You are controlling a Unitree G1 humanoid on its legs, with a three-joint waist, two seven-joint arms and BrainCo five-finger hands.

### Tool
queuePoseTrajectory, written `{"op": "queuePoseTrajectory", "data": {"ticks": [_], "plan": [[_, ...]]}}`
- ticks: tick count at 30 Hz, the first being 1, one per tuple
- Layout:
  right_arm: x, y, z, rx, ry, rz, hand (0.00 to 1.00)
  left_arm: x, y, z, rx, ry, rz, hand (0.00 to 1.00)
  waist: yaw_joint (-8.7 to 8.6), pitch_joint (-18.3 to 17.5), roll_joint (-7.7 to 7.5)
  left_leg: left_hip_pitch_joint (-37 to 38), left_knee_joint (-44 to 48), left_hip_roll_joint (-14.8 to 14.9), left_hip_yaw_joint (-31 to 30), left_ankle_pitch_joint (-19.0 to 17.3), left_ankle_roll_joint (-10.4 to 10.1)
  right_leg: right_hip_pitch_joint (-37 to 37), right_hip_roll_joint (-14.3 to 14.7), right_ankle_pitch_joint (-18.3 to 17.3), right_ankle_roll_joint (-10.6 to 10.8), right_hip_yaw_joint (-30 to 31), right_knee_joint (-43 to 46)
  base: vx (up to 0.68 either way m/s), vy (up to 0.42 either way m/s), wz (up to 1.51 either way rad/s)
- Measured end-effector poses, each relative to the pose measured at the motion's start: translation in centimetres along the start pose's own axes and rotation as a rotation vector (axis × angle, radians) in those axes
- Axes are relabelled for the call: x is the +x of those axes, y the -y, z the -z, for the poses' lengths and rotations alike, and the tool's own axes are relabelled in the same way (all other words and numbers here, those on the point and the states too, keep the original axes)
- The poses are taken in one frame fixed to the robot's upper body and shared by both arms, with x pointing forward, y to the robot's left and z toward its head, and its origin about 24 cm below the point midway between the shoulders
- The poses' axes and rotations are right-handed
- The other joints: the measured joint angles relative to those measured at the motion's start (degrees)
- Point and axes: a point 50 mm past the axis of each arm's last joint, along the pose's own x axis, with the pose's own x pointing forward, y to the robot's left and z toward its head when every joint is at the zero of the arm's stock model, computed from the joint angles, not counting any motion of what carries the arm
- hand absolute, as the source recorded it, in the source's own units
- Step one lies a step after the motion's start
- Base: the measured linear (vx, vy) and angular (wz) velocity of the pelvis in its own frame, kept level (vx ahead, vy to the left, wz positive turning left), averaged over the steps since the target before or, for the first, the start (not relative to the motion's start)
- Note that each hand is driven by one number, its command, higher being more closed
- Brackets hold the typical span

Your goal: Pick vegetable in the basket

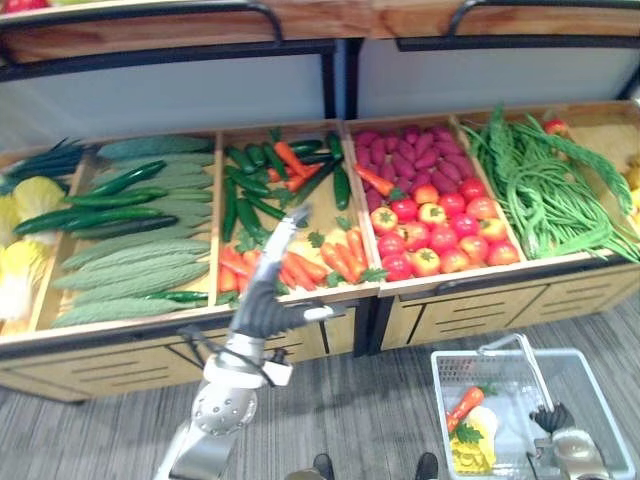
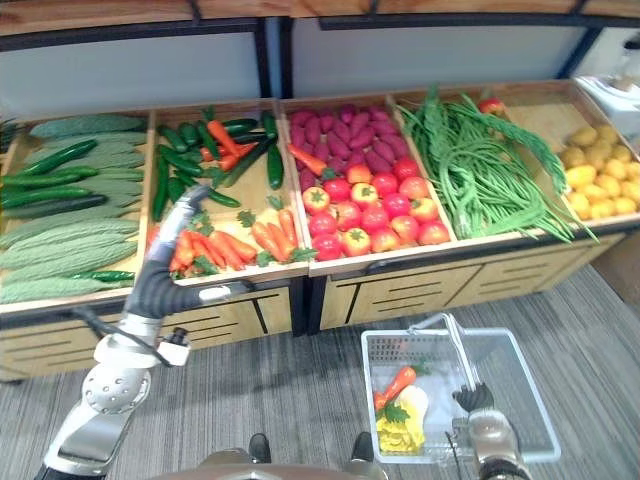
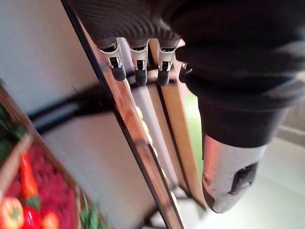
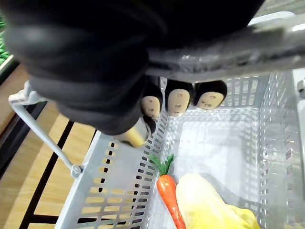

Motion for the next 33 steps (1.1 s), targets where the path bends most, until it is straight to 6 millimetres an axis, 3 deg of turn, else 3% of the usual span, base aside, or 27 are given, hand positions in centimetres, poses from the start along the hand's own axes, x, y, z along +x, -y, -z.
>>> {"op": "queuePoseTrajectory", "data": {"ticks": [4, 8, 11, 15, 20, 23, 27, 33], "plan": [[-1.0, -1.2, 3.2, 0.066, -0.111, 0.002, 1.0, -2.7, -2.8, 3.3, 0.083, -0.233, -0.238, 0.0, 0.52, -1.4, -0.63, 0.1, -3.3, -0.9, -3.8, 2.3, -0.5, 0.8, -0.4, -1.1, -0.1, -3.9, 0.6, -0.01, -0.009, 0.47], [-1.4, -1.9, 4.1, 0.114, -0.143, 0.02, 1.0, -6.6, -4.8, 8.2, 0.232, -0.532, -0.348, 0.0, 0.68, -2.1, -0.55, 0.6, -6.8, -1.3, -6.5, 4.8, -1.0, 0.9, -0.3, -2.0, -1.2, -6.3, 0.9, -0.03, -0.014, 0.36], [-1.9, -2.7, 4.9, 0.153, -0.167, 0.022, 1.0, -11.7, -5.0, 11.5, 0.321, -0.822, -0.391, 0.0, 0.93, -2.6, -0.6, 2.3, -10.5, -1.5, -8.7, 6.5, -1.5, 1.9, -0.1, -2.8, -1.1, -8.1, 0.8, -0.01, -0.012, 0.25], [-2.5, -3.8, 5.3, 0.178, -0.17, 0.029, 1.0, -17.9, -5.2, 13.8, 0.389, -1.138, -0.423, 0.0, 1.17, -3.3, -0.97, 3.4, -12.9, -1.4, -10.1, 7.5, -1.6, 2.8, 0.1, -3.5, -0.8, -9.7, 0.8, 0.0, -0.004, 0.16], [-2.7, -4.7, 5.4, 0.21, -0.183, 0.025, 1.0, -27.1, -5.1, 14.2, 0.422, -1.58, -0.444, 0.0, 1.23, -3.7, -1.74, 4.1, -12.9, -1.5, -10.0, 7.2, -1.3, 3.2, 0.1, -4.1, -0.4, -9.5, 0.7, 0.03, 0.014, 0.01], [-2.8, -4.9, 5.3, 0.212, -0.183, 0.021, 1.0, -30.6, -4.2, 13.4, 0.407, -1.752, -0.409, 0.0, 1.0, -3.7, -1.9, 4.3, -12.9, -1.6, -9.8, 7.1, -1.5, 3.3, 0.0, -4.1, -0.5, -9.2, 0.7, 0.06, 0.021, -0.03], [-2.6, -5.0, 4.9, 0.214, -0.176, 0.016, 1.0, -32.8, -3.3, 12.7, 0.358, -1.881, -0.354, 0.0, 0.38, -3.6, -1.98, 5.6, -12.8, -1.5, -9.3, 6.6, -1.5, 4.1, 0.0, -4.3, -0.4, -8.6, 0.9, 0.07, 0.011, -0.09], [-2.5, -5.2, 4.5, 0.208, -0.167, 0.005, 1.0, -33.5, -2.3, 12.7, 0.232, -1.947, -0.294, 0.0, -0.12, -3.2, -2.26, 6.7, -12.9, -1.5, -8.1, 5.8, -1.6, 4.1, -0.2, -5.4, -0.4, -7.2, 2.0, 0.04, 0.004, -0.11]]}}
